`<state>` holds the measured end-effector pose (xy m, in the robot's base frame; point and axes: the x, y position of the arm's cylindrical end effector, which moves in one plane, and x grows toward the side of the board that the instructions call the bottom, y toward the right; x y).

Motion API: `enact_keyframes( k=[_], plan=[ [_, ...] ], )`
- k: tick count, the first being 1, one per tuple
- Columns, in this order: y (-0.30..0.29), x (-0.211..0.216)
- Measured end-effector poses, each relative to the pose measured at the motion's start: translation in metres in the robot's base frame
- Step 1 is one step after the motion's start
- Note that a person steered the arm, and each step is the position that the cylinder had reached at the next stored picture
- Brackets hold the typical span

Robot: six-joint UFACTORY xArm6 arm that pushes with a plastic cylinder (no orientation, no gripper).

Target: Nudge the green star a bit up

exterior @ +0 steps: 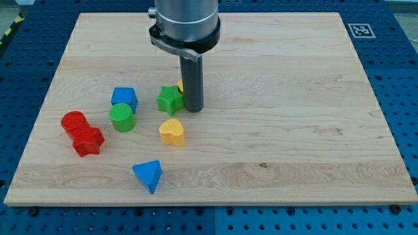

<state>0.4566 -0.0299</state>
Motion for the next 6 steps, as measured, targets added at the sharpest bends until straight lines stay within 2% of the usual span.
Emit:
enact_keyframes(
  k=[2,4,6],
  plan=[
    [0.000,-0.004],
    [-0.001,0.017],
    [-0.055,0.018]
  ],
)
